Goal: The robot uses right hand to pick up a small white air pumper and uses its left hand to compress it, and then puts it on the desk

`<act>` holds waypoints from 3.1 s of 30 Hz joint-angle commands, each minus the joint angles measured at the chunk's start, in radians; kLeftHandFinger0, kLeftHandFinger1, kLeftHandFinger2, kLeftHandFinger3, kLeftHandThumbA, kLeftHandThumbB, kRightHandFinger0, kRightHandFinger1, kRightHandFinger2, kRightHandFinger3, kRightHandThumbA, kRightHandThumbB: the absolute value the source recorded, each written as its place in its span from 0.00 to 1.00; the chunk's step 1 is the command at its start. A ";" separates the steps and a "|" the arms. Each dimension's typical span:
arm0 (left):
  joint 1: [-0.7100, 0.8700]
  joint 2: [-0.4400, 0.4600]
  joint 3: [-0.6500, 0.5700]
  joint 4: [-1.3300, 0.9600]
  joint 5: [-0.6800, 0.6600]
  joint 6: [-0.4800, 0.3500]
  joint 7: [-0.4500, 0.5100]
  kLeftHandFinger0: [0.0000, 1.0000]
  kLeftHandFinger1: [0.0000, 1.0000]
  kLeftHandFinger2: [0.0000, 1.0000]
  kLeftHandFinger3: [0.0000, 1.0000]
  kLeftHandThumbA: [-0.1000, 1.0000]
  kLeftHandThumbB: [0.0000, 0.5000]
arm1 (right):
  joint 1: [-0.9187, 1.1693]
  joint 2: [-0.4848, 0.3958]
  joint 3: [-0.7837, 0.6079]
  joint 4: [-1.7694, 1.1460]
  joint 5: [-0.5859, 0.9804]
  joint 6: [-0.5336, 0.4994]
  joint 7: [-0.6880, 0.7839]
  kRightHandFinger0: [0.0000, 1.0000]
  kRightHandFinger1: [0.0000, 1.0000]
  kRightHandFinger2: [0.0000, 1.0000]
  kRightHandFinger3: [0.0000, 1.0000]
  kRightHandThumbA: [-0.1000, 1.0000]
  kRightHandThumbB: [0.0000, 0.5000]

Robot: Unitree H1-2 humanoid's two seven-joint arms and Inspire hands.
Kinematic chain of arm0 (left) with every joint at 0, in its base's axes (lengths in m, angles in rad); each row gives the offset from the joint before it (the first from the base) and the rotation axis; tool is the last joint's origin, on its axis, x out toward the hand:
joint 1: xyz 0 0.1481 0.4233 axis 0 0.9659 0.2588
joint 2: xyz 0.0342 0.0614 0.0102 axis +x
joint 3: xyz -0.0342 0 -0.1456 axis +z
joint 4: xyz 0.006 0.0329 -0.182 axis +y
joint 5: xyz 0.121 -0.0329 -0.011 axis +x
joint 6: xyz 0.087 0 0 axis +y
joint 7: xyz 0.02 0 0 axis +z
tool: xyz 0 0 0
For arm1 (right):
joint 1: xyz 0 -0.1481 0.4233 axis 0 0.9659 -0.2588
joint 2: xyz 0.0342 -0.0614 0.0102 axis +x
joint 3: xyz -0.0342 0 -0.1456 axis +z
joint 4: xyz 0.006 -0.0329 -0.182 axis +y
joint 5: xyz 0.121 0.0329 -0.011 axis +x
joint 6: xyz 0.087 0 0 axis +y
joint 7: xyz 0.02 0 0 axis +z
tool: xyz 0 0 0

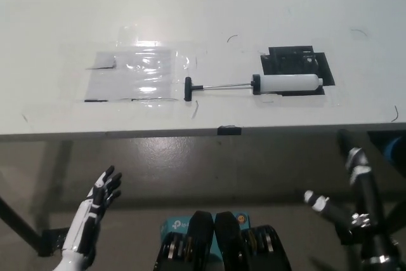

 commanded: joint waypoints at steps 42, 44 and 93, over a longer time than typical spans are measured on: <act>-0.004 0.018 -0.001 -0.068 0.031 -0.009 -0.007 1.00 1.00 1.00 1.00 1.00 0.21 | -1.219 -0.231 0.521 1.003 -0.261 0.437 0.583 1.00 1.00 1.00 1.00 0.97 0.86; -0.006 0.019 0.000 -0.065 0.032 -0.013 -0.008 1.00 1.00 1.00 1.00 1.00 0.21 | -1.230 -0.216 0.522 1.051 -0.259 0.422 0.574 1.00 1.00 1.00 1.00 0.94 0.87; -0.004 0.023 0.030 -0.063 0.021 -0.026 -0.013 1.00 1.00 1.00 1.00 1.00 0.15 | -1.200 -0.132 0.824 1.256 -0.603 0.398 0.250 0.27 0.39 0.52 0.67 0.00 0.55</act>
